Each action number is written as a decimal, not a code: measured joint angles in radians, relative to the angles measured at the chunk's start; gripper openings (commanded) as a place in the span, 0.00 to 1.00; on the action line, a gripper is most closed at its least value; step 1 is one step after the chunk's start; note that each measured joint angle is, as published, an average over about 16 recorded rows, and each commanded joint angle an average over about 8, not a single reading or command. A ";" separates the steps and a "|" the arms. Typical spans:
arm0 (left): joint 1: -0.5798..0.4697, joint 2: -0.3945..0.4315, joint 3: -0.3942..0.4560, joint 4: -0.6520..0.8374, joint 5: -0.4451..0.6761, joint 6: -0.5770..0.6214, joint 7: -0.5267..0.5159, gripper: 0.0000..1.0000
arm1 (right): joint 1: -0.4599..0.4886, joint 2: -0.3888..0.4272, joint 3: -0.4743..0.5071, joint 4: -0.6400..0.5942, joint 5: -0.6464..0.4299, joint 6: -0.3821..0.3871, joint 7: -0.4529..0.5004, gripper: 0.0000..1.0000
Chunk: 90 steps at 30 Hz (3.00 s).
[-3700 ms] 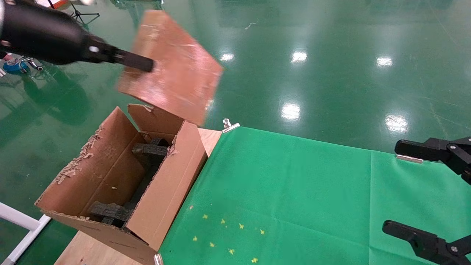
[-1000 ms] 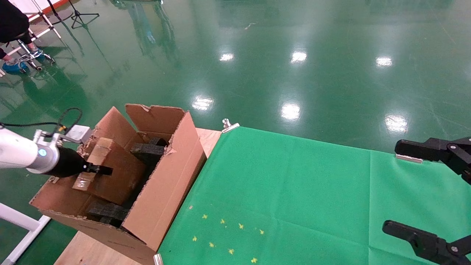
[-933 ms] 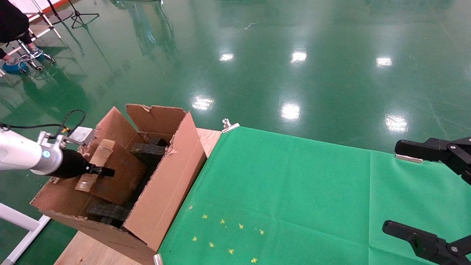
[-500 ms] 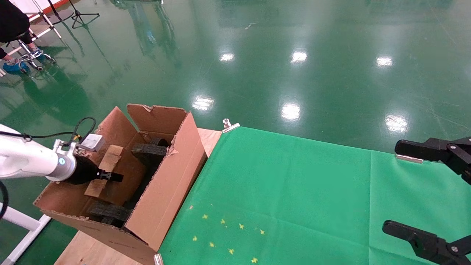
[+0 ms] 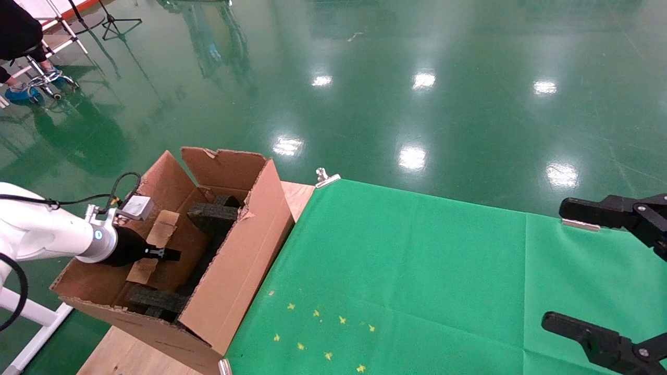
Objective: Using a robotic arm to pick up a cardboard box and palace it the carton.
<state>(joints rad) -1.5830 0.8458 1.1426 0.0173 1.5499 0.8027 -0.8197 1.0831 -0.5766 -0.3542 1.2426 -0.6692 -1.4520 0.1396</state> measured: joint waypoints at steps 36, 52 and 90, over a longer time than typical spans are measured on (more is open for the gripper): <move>-0.066 -0.034 0.000 -0.015 0.000 0.048 0.024 1.00 | 0.000 0.000 0.000 0.000 0.000 0.000 0.000 1.00; -0.249 -0.126 -0.058 -0.131 -0.085 0.203 0.021 1.00 | 0.000 0.000 0.000 0.000 0.000 0.000 0.000 1.00; -0.177 -0.345 -0.293 -0.673 -0.559 0.588 -0.228 1.00 | 0.000 0.000 0.000 0.000 0.001 0.000 0.000 1.00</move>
<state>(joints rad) -1.7599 0.5006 0.8492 -0.6557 0.9909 1.3911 -1.0480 1.0828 -0.5762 -0.3544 1.2423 -0.6687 -1.4515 0.1394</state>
